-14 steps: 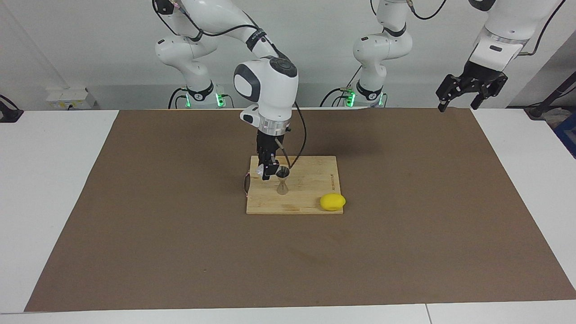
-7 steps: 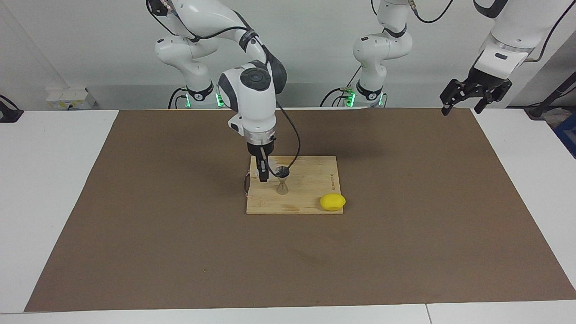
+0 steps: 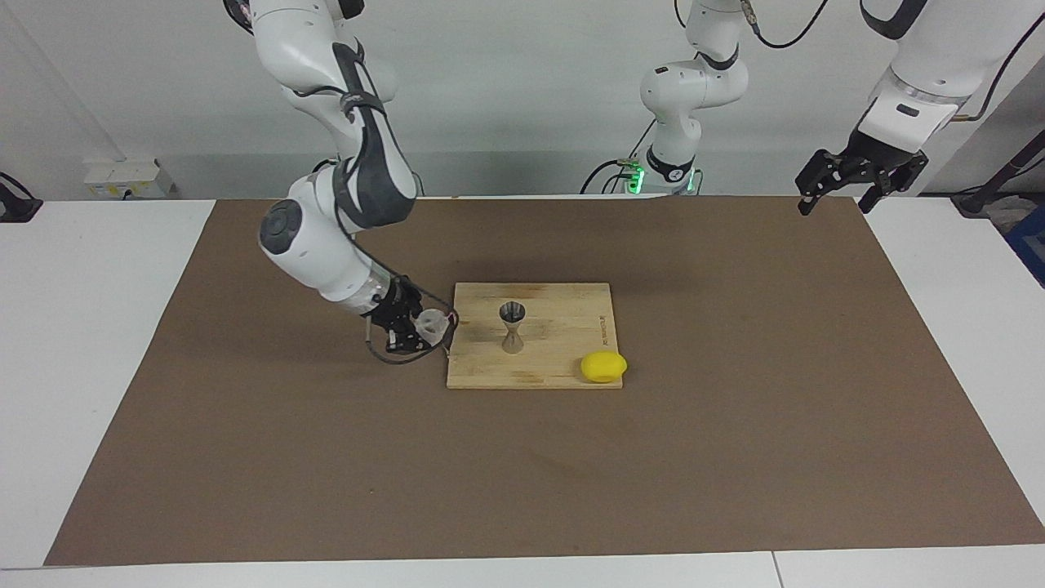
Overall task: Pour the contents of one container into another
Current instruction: 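Turn the clear cup upright and carry it back off the board, then lower the clear cup onto the table and open the right gripper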
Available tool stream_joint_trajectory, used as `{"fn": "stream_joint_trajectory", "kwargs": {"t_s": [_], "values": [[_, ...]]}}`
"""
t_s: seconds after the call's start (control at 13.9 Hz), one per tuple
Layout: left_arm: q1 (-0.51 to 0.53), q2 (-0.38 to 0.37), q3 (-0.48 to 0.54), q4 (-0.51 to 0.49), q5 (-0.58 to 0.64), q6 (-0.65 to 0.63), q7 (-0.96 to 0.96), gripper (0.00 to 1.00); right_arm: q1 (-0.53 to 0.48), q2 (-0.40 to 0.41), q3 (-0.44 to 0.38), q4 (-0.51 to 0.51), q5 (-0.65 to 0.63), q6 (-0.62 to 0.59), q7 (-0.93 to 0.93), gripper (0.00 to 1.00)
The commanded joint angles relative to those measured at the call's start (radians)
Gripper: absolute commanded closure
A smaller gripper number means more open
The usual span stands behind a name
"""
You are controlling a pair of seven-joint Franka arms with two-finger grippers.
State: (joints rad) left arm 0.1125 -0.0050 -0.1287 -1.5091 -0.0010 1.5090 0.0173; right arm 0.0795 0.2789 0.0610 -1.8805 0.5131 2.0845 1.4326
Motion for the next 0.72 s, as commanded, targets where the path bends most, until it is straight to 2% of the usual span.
{"fn": "stream_joint_trajectory", "kwargs": {"t_s": [0.0,0.43,0.65], "values": [[-0.074,-0.003,0.096,0.016,0.007,-0.036,0.010,0.00,-0.116,-0.056,0.016,-0.109,0.090,-0.004,-0.171,1.00],[-0.068,-0.009,0.090,0.017,0.007,-0.029,0.001,0.00,-0.337,0.035,0.016,-0.117,0.186,-0.118,-0.475,1.00],[-0.068,-0.009,0.090,0.018,0.007,-0.026,0.000,0.00,-0.375,0.074,0.014,-0.115,0.206,-0.123,-0.567,1.00]]}}
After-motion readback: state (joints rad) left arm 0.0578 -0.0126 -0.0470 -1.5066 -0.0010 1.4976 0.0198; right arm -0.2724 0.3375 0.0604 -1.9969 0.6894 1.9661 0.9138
